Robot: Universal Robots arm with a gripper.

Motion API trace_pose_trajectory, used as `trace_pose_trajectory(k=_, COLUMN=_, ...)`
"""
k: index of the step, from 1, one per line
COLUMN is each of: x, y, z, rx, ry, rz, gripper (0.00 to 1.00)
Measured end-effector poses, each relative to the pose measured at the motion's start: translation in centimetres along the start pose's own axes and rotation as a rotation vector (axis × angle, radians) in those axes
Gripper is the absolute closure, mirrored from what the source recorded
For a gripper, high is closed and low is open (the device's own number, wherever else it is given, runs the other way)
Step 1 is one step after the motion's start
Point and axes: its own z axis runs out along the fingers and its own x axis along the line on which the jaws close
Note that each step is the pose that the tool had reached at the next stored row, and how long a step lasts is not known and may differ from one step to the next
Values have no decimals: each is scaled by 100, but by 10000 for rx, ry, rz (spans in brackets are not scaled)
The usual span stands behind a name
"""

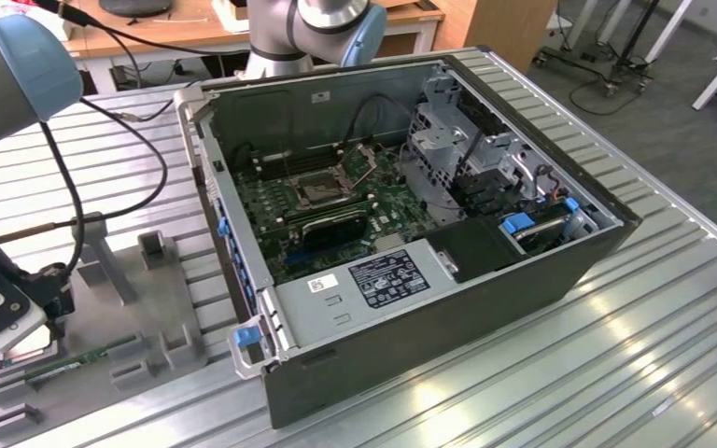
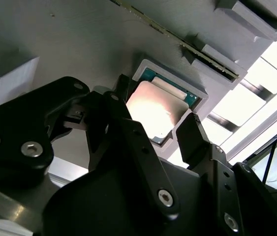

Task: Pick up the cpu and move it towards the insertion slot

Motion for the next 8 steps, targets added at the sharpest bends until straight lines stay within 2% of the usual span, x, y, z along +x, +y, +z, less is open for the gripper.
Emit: trace_pose_trajectory(k=8, x=0, y=18, z=7, rx=-2, ry=0, rz=1, gripper=34)
